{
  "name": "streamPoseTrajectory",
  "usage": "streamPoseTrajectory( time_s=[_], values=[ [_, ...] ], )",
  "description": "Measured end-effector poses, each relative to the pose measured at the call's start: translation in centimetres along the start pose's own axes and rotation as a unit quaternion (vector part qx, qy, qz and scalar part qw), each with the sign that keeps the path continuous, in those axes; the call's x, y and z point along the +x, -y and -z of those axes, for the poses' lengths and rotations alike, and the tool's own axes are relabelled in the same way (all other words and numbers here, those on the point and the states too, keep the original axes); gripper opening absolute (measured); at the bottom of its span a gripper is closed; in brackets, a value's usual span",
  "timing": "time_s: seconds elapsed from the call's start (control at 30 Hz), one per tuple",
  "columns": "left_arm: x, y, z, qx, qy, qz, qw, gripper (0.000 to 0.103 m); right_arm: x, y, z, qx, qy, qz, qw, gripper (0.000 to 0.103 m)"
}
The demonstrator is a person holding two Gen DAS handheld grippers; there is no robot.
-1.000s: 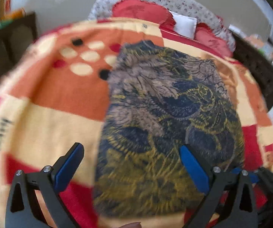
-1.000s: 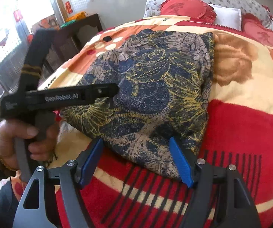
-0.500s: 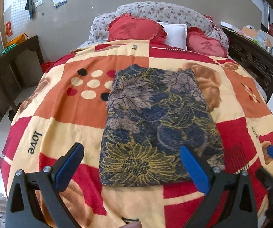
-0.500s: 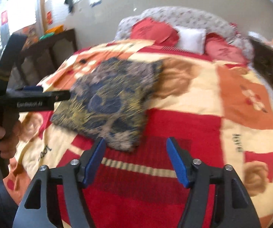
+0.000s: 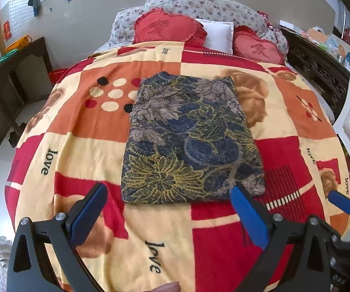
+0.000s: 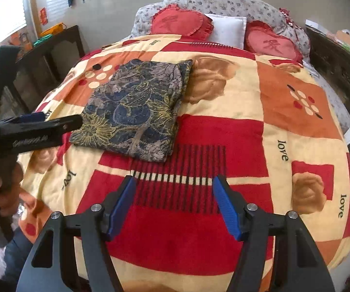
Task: Fold small clothes
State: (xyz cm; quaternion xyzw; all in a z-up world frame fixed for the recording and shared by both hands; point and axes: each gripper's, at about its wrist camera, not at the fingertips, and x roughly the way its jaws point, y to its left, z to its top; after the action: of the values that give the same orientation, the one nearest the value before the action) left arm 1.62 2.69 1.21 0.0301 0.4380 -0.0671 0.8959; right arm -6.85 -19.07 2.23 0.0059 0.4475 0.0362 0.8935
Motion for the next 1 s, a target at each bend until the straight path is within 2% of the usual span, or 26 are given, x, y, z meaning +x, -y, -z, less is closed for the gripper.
streamPoseTrajectory(
  time_s=[0.1, 0.23, 0.33, 0.5, 0.77, 1.0],
  values=[
    [-0.1, -0.2, 0.2, -0.006, 0.001, 0.001, 1.0, 0.103, 0.4, 0.0, -0.5, 0.02, -0.008, 0.038, 0.999, 0.08],
    [0.1, -0.4, 0.7, -0.009, -0.004, -0.001, 0.9999, 0.103, -0.2, 0.4, -1.3, 0.082, -0.019, 0.094, 0.992, 0.08],
    [0.4, -0.4, 1.2, -0.008, -0.009, -0.003, 0.9999, 0.103, -0.6, 0.1, -1.6, 0.081, -0.03, 0.139, 0.987, 0.08],
    [0.9, -0.4, 1.6, -0.01, -0.018, -0.004, 0.9998, 0.103, -1.5, 0.2, -1.0, 0.063, -0.021, 0.183, 0.981, 0.08],
    [1.4, 0.2, 1.8, -0.004, -0.024, -0.001, 0.9997, 0.103, -0.9, 1.2, 0.0, 0.07, -0.037, 0.176, 0.981, 0.08],
    [1.4, 0.3, 1.8, -0.002, -0.026, -0.001, 0.9997, 0.103, -1.0, 1.1, -0.1, 0.072, -0.033, 0.17, 0.982, 0.08]
  ],
)
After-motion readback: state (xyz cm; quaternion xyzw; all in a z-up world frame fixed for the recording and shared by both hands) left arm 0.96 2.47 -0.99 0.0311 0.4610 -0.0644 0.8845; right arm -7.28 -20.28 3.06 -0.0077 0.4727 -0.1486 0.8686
